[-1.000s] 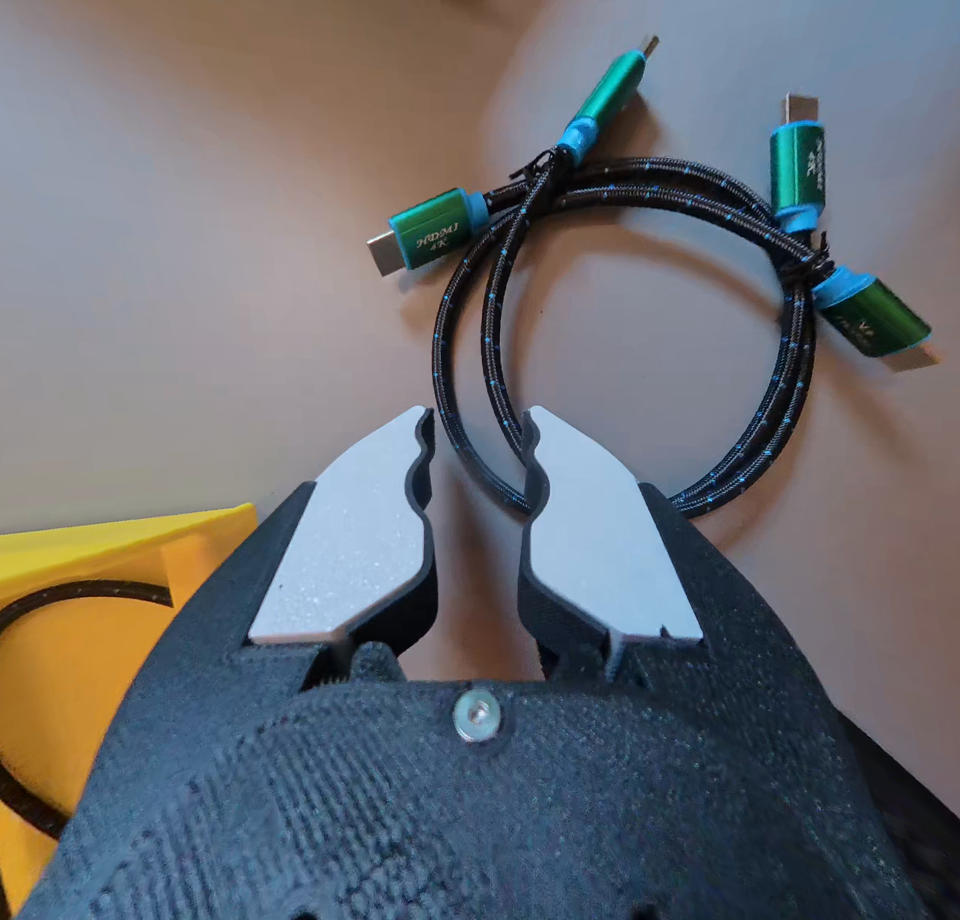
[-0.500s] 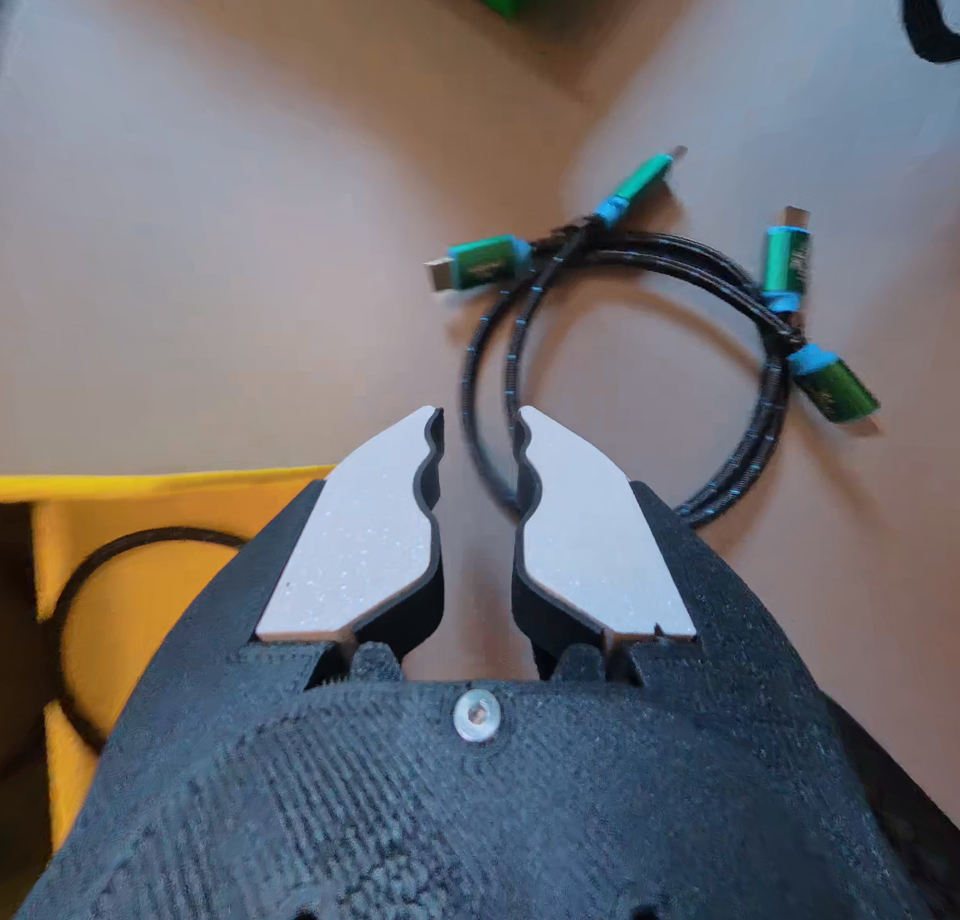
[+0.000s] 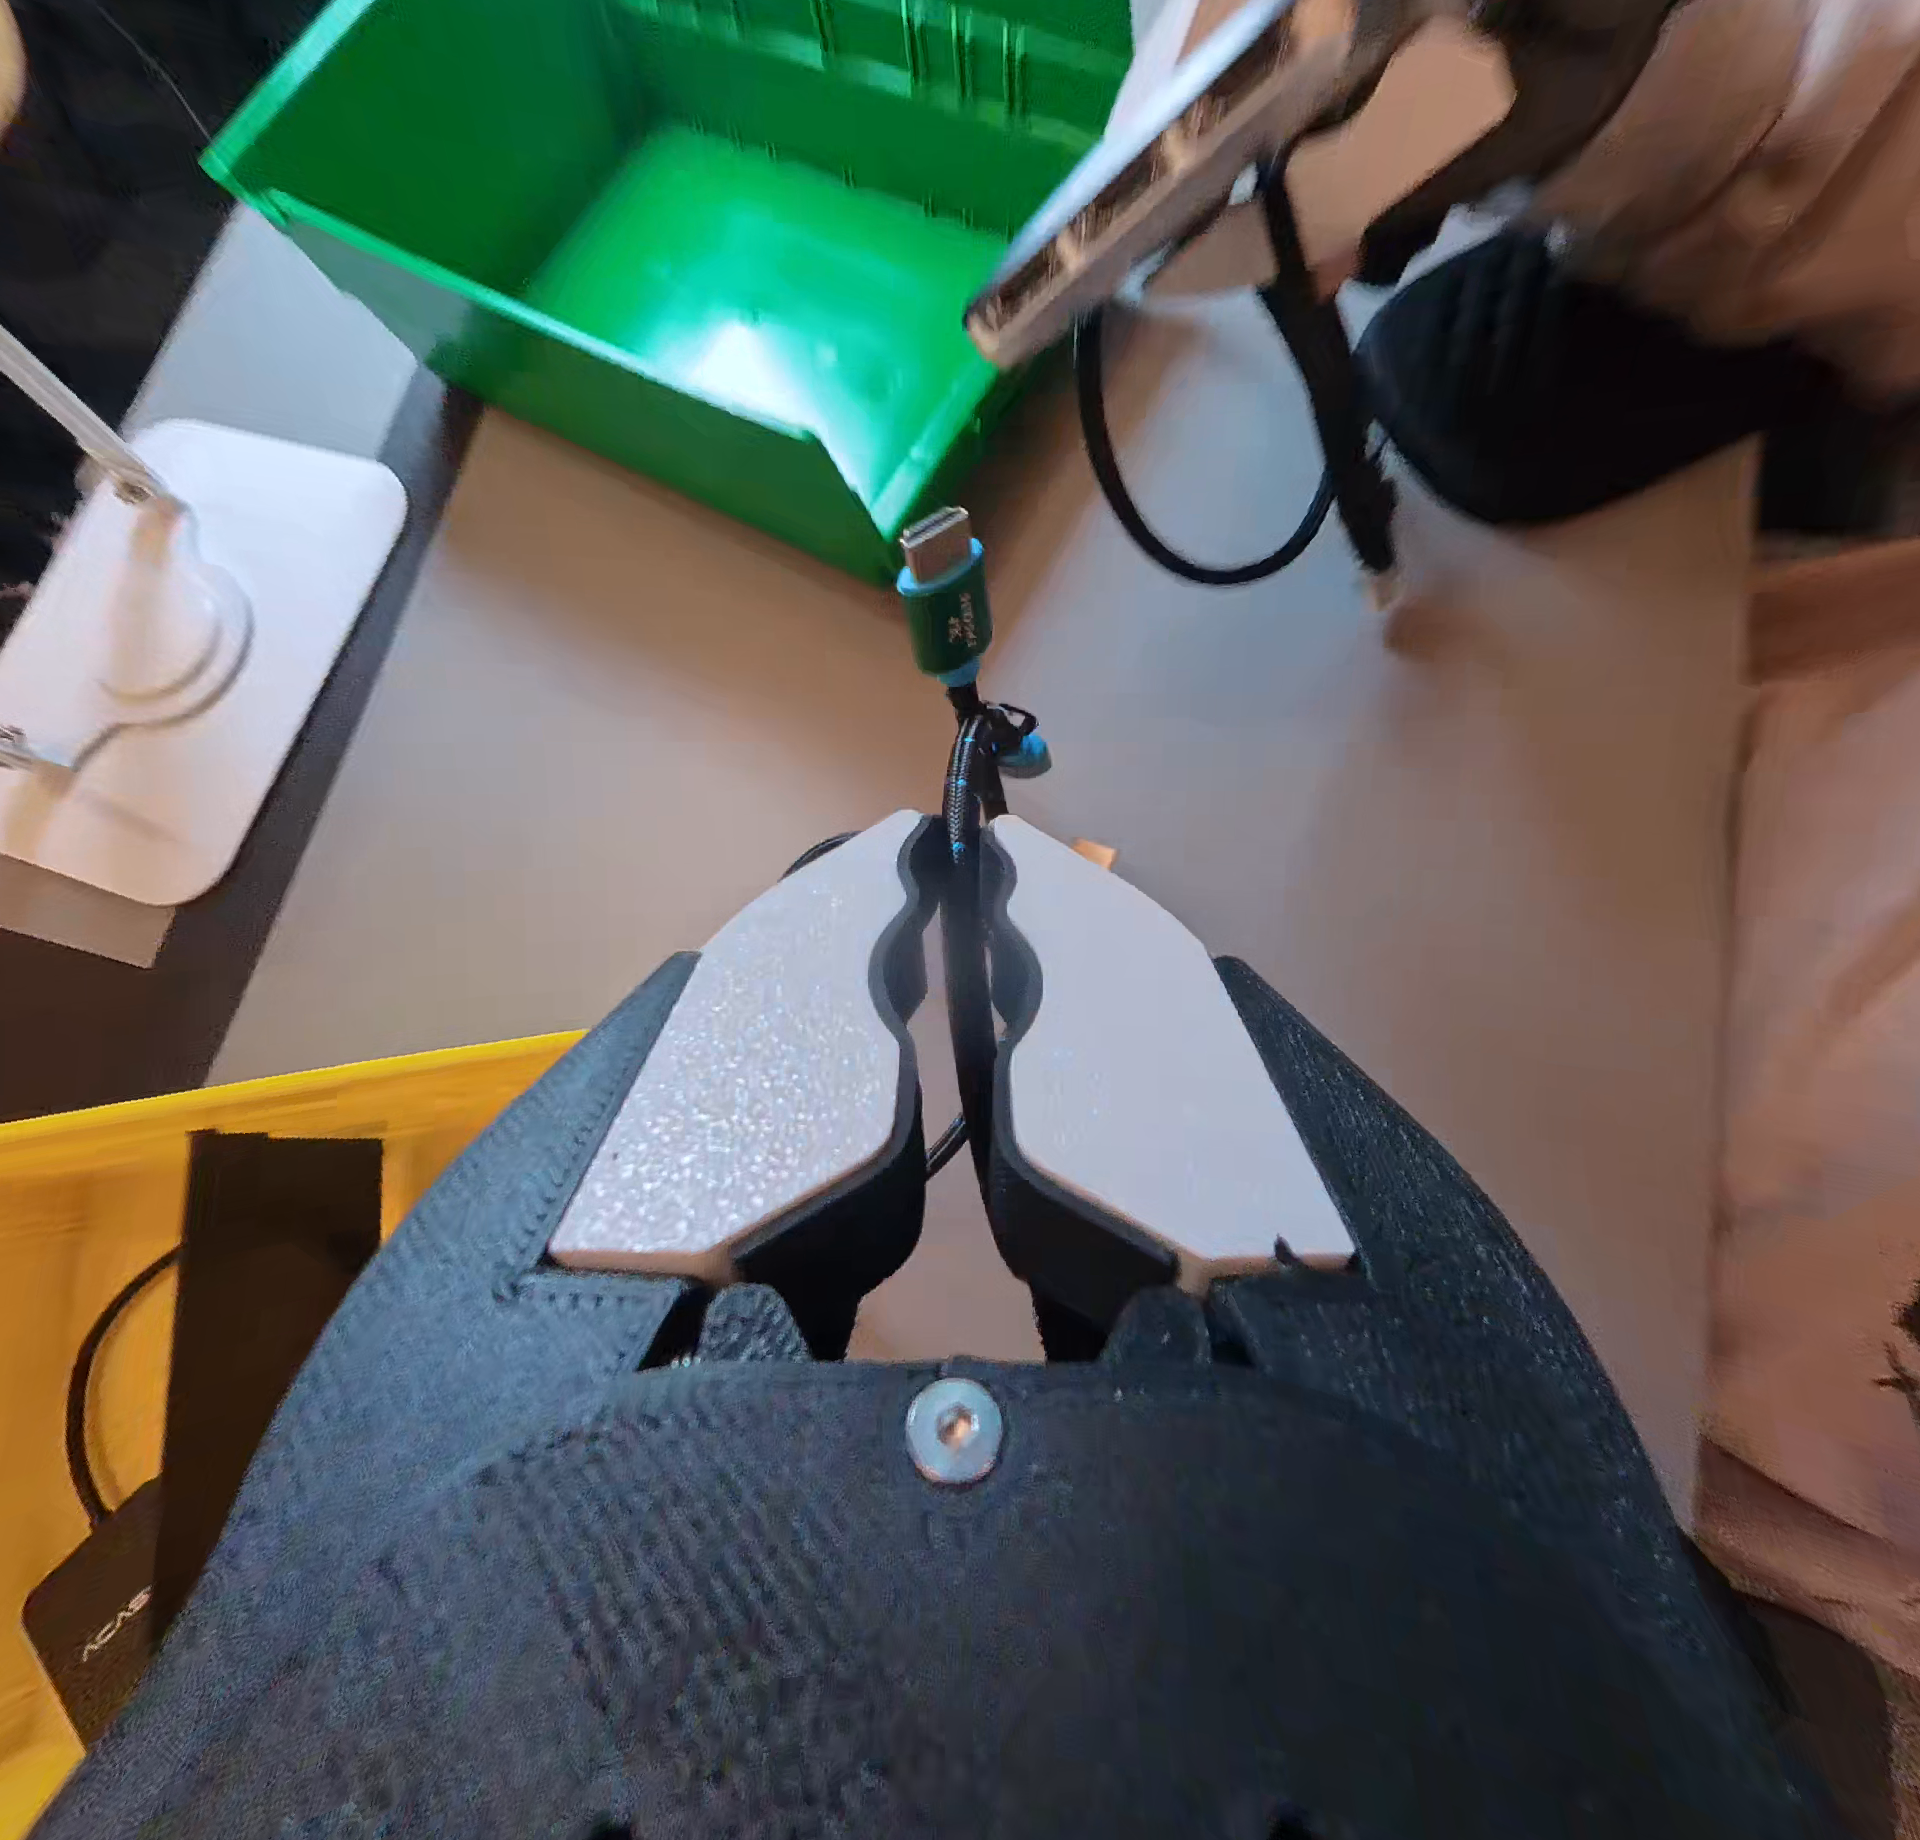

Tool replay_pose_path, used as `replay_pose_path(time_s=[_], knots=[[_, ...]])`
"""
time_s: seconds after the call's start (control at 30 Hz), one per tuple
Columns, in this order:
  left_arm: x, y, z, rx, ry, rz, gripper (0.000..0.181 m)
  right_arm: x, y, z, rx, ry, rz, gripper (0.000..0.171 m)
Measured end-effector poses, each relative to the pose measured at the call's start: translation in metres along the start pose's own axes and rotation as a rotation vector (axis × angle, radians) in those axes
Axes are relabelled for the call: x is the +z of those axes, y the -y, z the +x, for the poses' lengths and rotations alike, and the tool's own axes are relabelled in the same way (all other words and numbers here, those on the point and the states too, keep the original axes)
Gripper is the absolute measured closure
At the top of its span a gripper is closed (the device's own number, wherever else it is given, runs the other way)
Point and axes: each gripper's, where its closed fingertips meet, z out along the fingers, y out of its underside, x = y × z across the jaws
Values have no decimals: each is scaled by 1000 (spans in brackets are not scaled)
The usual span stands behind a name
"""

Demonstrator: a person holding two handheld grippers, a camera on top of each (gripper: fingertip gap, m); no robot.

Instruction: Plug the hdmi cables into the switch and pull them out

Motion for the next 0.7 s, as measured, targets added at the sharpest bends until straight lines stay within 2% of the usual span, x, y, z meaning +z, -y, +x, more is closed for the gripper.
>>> replay_pose_path(time_s=[0.1,0.17,0.27,0.33,0.43,0.53,0.6,0.7], knots=[[-37,18,-11,-25,22,91,174,0,2,-1,-2,0,5,149],[-52,29,-9,-80,-40,177,174,1,2,-2,-1,2,4,149],[-49,25,20,-28,-166,136,174,2,-1,-2,-1,4,-6,149],[-51,34,39,27,-188,152,174,3,-3,-2,1,5,-8,149],[-78,69,32,56,-93,304,174,4,-3,-2,7,9,-8,149],[-109,99,11,-12,-37,472,174,3,-2,-3,3,8,-6,149],[-103,90,-8,-56,12,420,174,3,-1,-3,3,7,-2,149],[-48,30,-37,-76,104,131,174,2,-1,-2,0,3,-2,149]])
